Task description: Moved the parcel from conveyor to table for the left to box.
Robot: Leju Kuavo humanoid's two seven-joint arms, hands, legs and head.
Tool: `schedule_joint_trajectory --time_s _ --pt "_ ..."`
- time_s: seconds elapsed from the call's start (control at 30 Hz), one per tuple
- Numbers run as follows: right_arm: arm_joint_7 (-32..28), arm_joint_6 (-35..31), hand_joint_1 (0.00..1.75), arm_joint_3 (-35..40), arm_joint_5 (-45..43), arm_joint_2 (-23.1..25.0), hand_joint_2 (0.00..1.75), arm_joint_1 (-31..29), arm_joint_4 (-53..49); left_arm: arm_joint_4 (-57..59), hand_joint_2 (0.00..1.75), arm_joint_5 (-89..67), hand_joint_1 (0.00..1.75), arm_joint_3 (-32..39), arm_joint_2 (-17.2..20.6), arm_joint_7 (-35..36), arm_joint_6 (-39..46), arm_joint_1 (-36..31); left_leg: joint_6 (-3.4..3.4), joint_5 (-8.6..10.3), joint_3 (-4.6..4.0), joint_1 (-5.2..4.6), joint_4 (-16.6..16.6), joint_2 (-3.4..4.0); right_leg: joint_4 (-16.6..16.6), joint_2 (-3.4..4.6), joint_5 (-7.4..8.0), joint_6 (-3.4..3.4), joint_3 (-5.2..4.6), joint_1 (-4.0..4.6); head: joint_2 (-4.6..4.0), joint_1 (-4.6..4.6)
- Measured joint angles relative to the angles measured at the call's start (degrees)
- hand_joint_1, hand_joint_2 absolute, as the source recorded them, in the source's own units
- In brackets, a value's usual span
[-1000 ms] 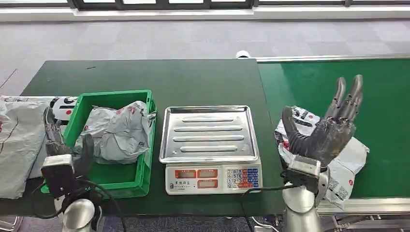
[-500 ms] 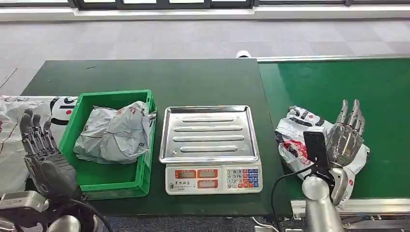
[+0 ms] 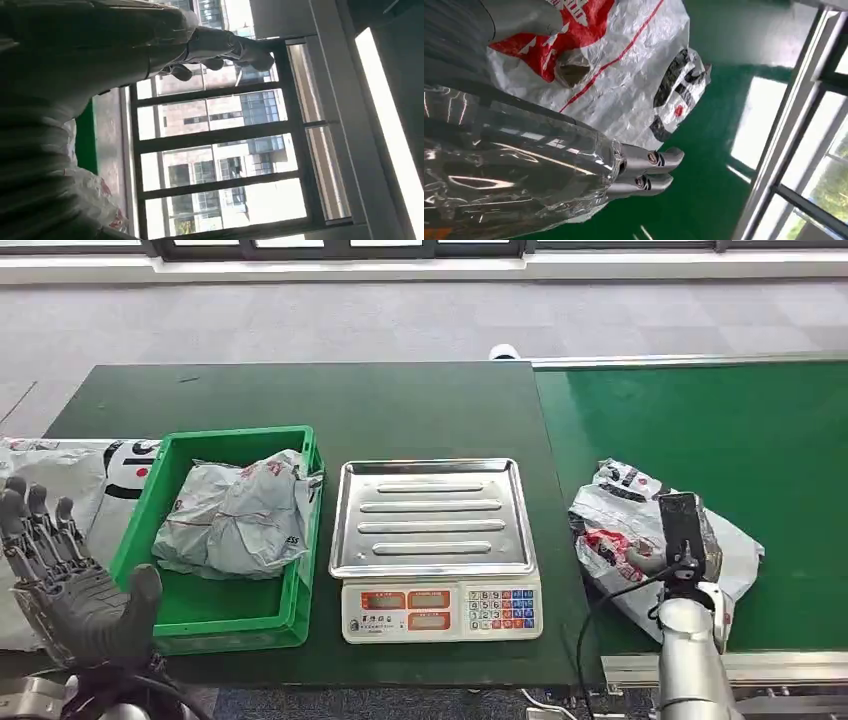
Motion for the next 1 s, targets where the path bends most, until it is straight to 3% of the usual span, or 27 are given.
schedule_joint_trajectory --time_s 0.4,0.57,0.83,0.9,1.0 --pt "2.41 4.79 0.0 -1.46 -1.16 -0.83 1.75 -1.55 4.09 -0.55 1.75 -0.26 0.0 0.0 0.11 0.0 0.04 0.32 0.0 0.0 -0.01 -0.02 0.0 0.01 0.0 0.0 0.0 0.0 0.0 -0.02 0.0 0.0" --pt "8.35 11.48 0.0 -1.46 0.38 -1.92 1.75 -1.65 6.25 -0.41 1.75 -0.26 0.0 0.0 0.5 0.0 0.11 0.3 0.0 0.0 -0.01 -0.02 0.0 -0.01 0.0 -0.01 0.0 0.0 0.0 -0.02 0.0 0.0" --pt "15.31 15.98 0.0 -1.02 6.65 -3.13 1.75 -1.71 8.0 -0.33 1.75 -0.35 0.0 0.0 0.61 0.39 0.94 0.47 0.0 0.0 -0.01 -0.01 0.0 0.0 0.0 -0.01 0.0 0.0 0.02 -0.02 0.0 0.0" --pt "18.04 16.54 1.75 -0.48 9.24 -3.21 1.75 -1.87 8.0 -0.33 1.75 -0.65 0.0 0.0 0.61 0.61 1.18 0.61 0.0 0.0 -0.02 -0.01 0.0 -0.01 0.0 -0.01 0.0 0.0 0.03 -0.02 0.0 0.0" --pt "20.61 17.24 1.75 0.68 11.82 -3.39 1.75 -2.34 8.0 -0.33 1.75 -1.05 0.0 0.0 0.61 0.96 1.22 0.6 0.0 0.0 0.0 -0.01 0.0 0.0 0.0 -0.01 0.0 0.0 0.03 -0.02 0.0 0.0"
